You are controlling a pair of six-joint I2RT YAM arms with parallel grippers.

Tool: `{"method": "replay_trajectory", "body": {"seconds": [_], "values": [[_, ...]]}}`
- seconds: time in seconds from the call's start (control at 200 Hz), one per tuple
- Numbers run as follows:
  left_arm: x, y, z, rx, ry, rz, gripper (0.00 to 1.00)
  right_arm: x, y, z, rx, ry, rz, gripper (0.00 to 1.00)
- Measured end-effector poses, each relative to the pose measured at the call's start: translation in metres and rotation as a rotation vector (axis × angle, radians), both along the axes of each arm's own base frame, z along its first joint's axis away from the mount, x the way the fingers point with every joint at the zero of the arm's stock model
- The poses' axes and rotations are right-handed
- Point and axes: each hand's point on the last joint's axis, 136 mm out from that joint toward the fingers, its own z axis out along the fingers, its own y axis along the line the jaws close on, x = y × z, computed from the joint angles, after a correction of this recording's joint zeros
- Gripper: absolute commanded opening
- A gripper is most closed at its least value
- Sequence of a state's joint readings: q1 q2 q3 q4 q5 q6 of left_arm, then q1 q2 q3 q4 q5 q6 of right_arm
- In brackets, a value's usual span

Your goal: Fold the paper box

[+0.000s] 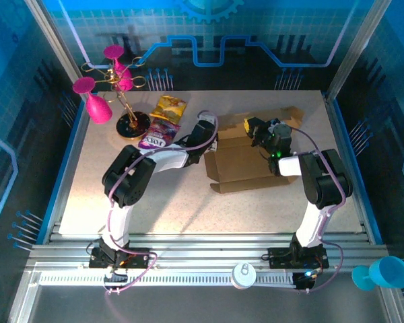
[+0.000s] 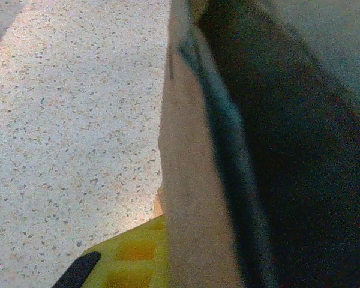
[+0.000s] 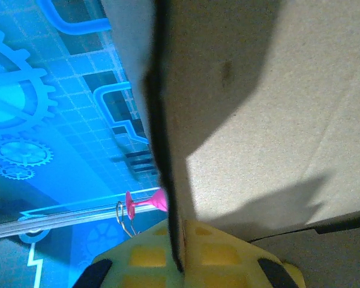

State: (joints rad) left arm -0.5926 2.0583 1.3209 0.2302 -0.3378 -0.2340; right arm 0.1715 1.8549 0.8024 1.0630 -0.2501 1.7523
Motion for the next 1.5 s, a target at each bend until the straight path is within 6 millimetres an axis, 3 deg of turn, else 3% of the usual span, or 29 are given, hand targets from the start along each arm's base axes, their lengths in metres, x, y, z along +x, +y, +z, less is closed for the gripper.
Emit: {"method": "replay_trajectory", "body": {"seconds": [0.18,0.34,0.405,0.51,0.645,0.8,1.026,1.306,1.501], "values": [[0.004,0.0,0.0,0.023,-0.003,0.027,0.0,0.003,-0.001,0.0,0.001,0.004,-0.009,0.0],[0.007,0.0,0.0,0.047,0.002,0.055,0.0,0.004,-0.002,0.0,0.003,0.007,-0.016,0.0],[0.008,0.0,0.0,0.047,0.004,0.068,0.14,0.004,-0.002,0.0,0.004,0.008,-0.018,0.0],[0.009,0.0,-0.002,0.04,0.013,0.087,0.26,0.005,-0.001,0.002,0.007,0.008,-0.011,0.0],[0.014,0.0,-0.002,0.024,0.014,0.11,0.32,0.004,0.002,0.001,0.008,0.012,0.004,0.0],[0.015,-0.001,-0.002,0.015,0.022,0.118,0.25,0.004,0.002,0.001,0.008,0.012,0.004,0.0],[0.018,0.002,-0.004,0.036,0.03,0.141,0.0,0.005,0.0,0.001,0.01,0.014,-0.008,0.0],[0.016,0.006,-0.004,0.054,0.046,0.164,0.0,0.007,0.002,0.001,0.011,0.029,-0.004,0.0],[0.017,0.01,-0.004,0.062,0.04,0.178,0.0,0.004,0.004,0.0,0.012,0.057,0.003,0.37]]}}
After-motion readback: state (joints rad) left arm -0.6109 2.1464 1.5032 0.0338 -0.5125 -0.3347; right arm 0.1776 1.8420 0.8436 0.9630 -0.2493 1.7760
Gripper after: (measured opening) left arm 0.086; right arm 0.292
